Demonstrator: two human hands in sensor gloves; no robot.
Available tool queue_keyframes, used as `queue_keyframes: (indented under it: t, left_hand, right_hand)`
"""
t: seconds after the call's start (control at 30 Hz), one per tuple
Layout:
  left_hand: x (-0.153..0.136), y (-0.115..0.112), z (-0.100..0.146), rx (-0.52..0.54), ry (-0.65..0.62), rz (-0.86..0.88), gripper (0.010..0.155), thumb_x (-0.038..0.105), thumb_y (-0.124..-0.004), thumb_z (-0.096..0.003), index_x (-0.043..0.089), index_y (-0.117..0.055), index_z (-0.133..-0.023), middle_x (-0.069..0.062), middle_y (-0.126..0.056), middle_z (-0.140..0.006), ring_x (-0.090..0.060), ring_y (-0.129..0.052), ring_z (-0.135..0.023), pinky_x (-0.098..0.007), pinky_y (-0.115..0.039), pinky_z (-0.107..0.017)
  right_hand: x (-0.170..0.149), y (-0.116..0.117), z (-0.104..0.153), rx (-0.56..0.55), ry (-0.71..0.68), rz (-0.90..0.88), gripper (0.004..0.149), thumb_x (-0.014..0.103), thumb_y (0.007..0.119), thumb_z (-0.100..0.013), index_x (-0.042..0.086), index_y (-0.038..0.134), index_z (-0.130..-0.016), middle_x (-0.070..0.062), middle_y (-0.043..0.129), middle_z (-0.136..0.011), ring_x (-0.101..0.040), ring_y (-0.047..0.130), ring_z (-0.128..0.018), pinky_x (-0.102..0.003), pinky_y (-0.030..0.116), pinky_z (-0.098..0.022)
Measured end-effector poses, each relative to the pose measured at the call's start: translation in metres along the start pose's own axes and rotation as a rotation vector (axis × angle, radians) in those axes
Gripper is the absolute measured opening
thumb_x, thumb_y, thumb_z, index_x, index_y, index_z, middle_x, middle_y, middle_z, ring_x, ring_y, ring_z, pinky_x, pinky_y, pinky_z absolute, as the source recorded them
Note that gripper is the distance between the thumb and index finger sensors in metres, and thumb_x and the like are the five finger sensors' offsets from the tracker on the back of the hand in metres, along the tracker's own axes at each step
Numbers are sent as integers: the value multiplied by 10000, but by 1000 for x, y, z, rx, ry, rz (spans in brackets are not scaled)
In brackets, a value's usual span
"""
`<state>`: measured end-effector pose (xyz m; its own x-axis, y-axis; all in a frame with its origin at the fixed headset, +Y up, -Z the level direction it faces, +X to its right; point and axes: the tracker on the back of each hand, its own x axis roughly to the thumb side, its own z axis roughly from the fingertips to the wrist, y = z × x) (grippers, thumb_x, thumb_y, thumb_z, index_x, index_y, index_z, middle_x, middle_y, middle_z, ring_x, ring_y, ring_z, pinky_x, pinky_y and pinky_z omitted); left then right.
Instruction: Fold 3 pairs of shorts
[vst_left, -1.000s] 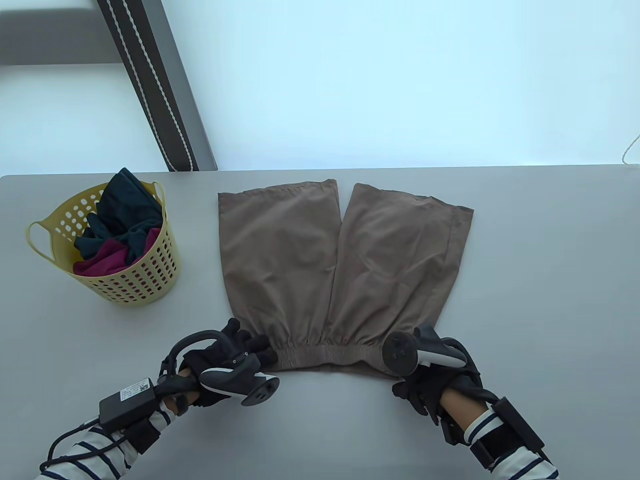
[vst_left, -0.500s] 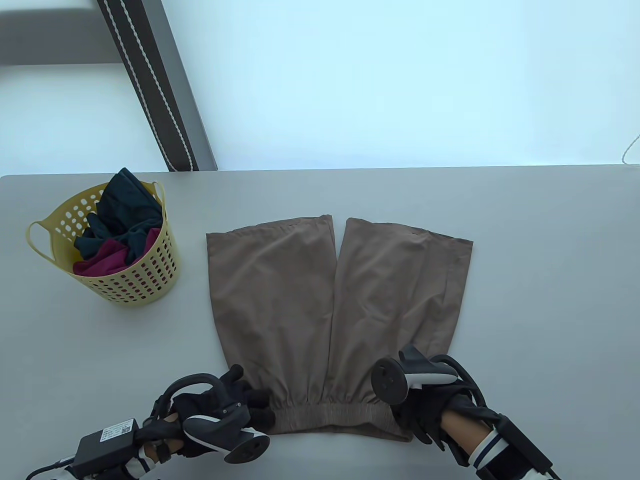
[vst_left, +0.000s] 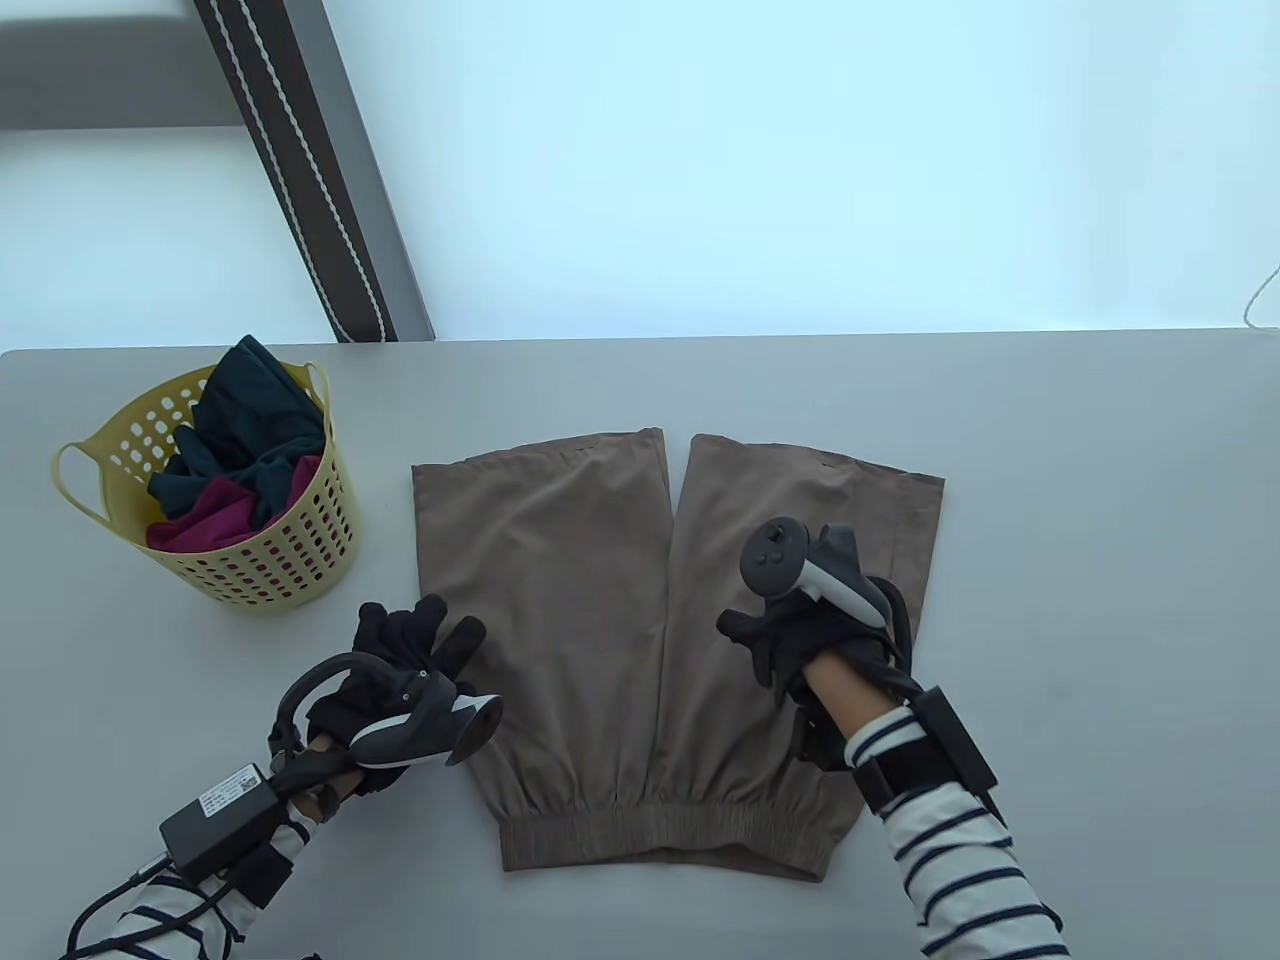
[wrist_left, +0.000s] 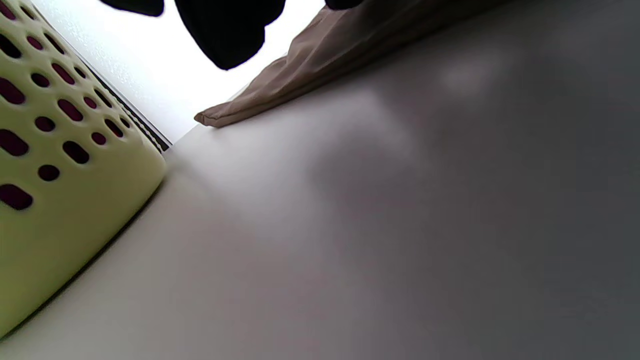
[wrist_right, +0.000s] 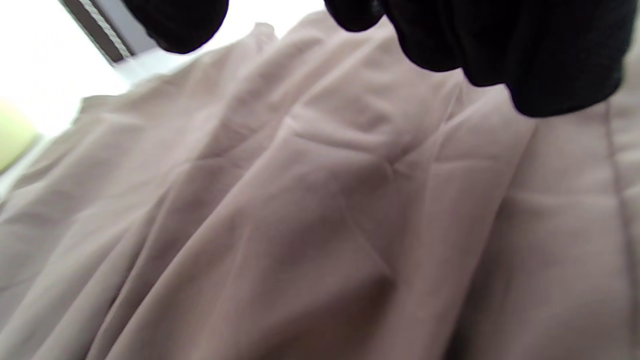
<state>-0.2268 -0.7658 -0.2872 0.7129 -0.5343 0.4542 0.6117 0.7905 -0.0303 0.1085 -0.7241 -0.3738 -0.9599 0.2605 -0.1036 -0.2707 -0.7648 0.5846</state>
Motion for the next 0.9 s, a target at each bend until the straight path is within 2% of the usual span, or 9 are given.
queue_keyframes:
  t: [0.07,0.2,0.3,0.43,0.53,0.63,0.73,0.83,0.9]
  left_hand:
    - [2,-5,2,-17,-22,-23,664,458,-323,-456,237,-409,-1077,-321,-437,-1123,-429,-717,-935,-707,-540,-694]
    - [6,10,13,9,-95,-85,640,481,-364,-455,278,-532,-1038,-257,-506,-1134,-413,-758,-938,-694,-566,-702]
    - [18,23,23,-8,-196,-133,631,498,-388,-450,268,-611,-994,-205,-509,-1151,-404,-759,-955,-685,-565,-713]
    - [38,37,42,56,-335,-206,578,532,-422,-438,310,-747,-861,-138,-479,-1175,-379,-772,-969,-664,-574,-729]
    - [48,45,50,49,-441,-181,557,554,-429,-423,330,-800,-774,-23,-566,-1162,-316,-826,-962,-639,-584,-742]
    - [52,47,52,-21,-539,-72,554,568,-429,-416,338,-828,-723,36,-637,-1131,-279,-852,-953,-635,-579,-747]
    - [50,47,51,-89,-603,14,554,575,-428,-417,371,-835,-733,30,-621,-1126,-264,-845,-948,-640,-565,-751]
    - [44,46,50,-70,-602,54,566,579,-414,-418,390,-804,-781,51,-627,-1118,-260,-821,-963,-641,-541,-759]
    - [33,42,48,37,-471,89,628,570,-404,-422,349,-633,-962,-71,-502,-1183,-302,-782,-985,-651,-528,-758]
  right_hand:
    - [0,12,-30,179,103,-7,905,561,520,-494,-137,248,-1003,-599,489,-751,-708,685,-597,-578,818,-347]
    - [15,7,-56,128,283,97,932,597,469,-481,-117,182,-1006,-639,491,-710,-729,713,-567,-568,830,-347]
    - [27,6,-68,21,331,47,853,557,458,-490,-47,193,-1031,-618,353,-804,-803,550,-637,-659,707,-442]
    - [48,18,-78,-24,274,109,755,495,438,-512,72,101,-1038,-473,140,-926,-757,270,-786,-728,470,-569]
    - [64,31,-83,-44,179,189,652,437,417,-526,257,24,-1013,-245,-14,-1003,-589,99,-905,-671,258,-669]
    - [74,38,-82,-56,36,162,594,400,451,-529,373,95,-1003,-74,-26,-1032,-450,24,-962,-615,167,-705]
    - [77,43,-78,-25,-51,131,575,361,487,-527,417,147,-988,-11,-27,-1023,-391,-27,-957,-585,112,-700]
    - [75,46,-74,-40,-62,177,585,388,472,-523,410,117,-988,-19,-25,-1021,-391,-12,-957,-578,125,-700]
    - [72,46,-67,-72,-103,182,660,461,440,-509,360,-28,-963,-46,-82,-997,-418,-28,-933,-584,118,-679]
